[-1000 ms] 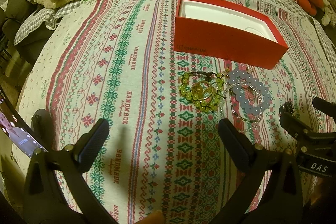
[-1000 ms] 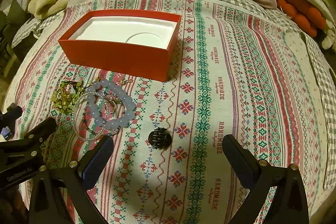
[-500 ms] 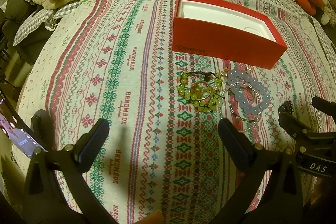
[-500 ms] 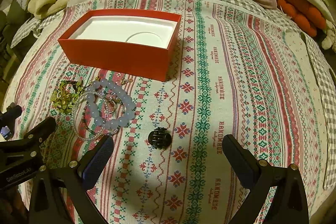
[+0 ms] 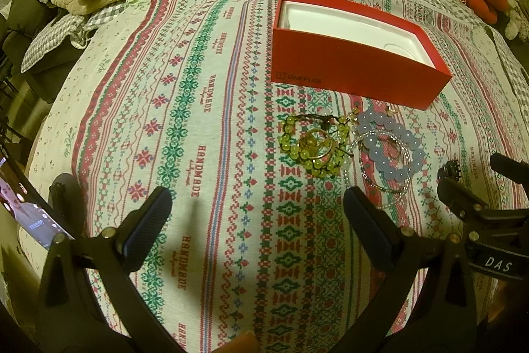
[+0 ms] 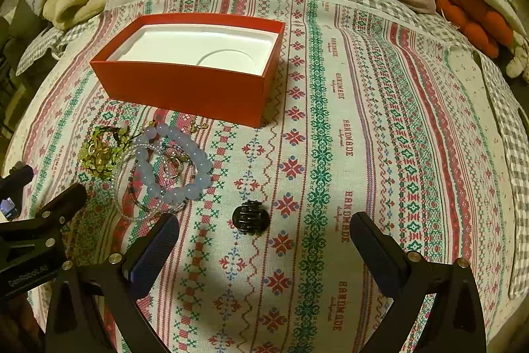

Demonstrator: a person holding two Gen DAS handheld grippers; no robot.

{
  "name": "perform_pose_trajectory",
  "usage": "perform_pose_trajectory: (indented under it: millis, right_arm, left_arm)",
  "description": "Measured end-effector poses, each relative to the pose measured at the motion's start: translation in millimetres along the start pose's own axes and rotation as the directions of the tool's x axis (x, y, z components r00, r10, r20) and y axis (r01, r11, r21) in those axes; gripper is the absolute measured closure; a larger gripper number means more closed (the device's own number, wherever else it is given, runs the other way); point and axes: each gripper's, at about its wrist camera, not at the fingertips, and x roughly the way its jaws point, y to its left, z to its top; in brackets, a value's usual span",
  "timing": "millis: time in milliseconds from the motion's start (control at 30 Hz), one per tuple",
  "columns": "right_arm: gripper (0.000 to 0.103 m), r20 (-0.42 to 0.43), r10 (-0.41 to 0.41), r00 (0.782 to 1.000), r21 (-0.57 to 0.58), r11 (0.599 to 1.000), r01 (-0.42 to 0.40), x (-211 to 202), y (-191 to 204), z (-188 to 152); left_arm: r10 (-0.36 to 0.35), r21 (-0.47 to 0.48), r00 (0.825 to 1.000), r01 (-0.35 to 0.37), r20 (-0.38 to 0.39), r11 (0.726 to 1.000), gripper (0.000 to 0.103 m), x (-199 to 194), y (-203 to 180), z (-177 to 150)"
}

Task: Organize jewelry

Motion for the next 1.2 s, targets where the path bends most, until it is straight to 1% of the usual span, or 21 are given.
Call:
perform_pose_trajectory:
  millis: [767,1033,1200]
  right_arm:
    - [0.0,0.003,-0.001,1.0,0.0,1.0,0.001,0.2,-0.3,-0.3]
    - [0.0,0.017,0.0,1.0,-0.001,1.0,0.0,-4.9,-3.6,3.8]
    - [0.0,0.022,0.015,1.0,-0.018,1.0,-0.015,-9.9,-5.4,9.7]
  left_arm:
    - [0.002,-0.001,1.0,-0.002,0.004,1.0,0.0,-0.2,-0.1,-0.3]
    - [-0.004,-0.002,1.0,0.004,0.005,1.0,0.0,-1.0,-5.1,7.8]
    - [-0.047,0.033,0.999,0.047,-0.008,0.998,0.0,-3.0,-4.5,16.3]
